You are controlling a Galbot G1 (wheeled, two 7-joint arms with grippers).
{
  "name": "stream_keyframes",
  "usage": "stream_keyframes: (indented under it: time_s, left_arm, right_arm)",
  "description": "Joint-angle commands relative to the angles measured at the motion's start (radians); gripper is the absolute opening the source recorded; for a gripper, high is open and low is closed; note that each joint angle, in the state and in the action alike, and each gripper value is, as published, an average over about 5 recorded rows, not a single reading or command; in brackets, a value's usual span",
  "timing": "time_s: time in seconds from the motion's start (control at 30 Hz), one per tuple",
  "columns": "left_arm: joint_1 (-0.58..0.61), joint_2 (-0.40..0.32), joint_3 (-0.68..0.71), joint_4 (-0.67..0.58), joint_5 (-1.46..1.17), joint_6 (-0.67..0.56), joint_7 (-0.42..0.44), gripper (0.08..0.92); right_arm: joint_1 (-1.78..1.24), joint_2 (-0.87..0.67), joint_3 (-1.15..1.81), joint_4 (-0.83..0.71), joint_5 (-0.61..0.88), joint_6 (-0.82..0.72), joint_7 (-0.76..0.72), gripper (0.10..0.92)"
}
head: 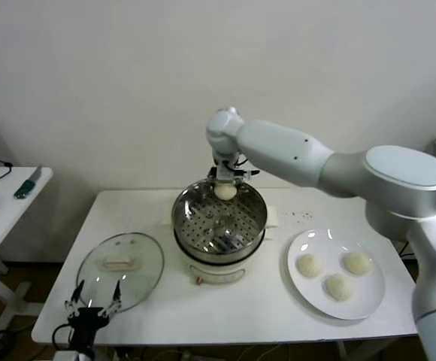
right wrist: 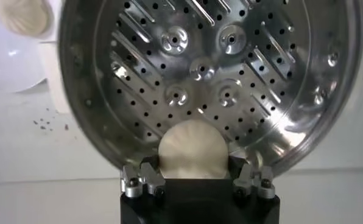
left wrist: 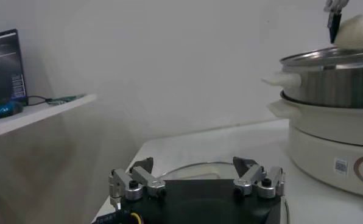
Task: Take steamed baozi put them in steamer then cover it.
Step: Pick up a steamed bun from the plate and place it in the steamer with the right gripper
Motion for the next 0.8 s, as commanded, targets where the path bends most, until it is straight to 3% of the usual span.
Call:
stream_keyframes:
  time_s: [0.03, 0.33, 0.6, 0.8]
  left_arm:
    - [0.002, -0.001, 0.0, -0.002, 0.003, 0.002, 0.0, 0.823]
    - [0.007, -0.004, 0.002, -0.004, 0.008, 0.003, 0.0, 0.823]
    - [0.008, -0.01, 0.007, -0.002, 0.017, 0.003, -0.001, 0.823]
    - [0.01, -0.012, 0.007, -0.007, 0.019, 0.004, -0.003, 0.823]
  right_arm:
    - [-0.079, 0.041, 0.029, -0.056, -0.08, 0.018, 0.014, 0.721]
    - [-0.094, 0.036, 0.031, -0.059, -0.061, 0.01, 0.013, 0.727]
    - [-0.087, 0.031, 0.036, -0.047, -0.028, -0.004, -0.007, 0.82]
    - [-0.005, -0.024, 0.027, 0.01, 0.108, -0.017, -0.045, 0.823]
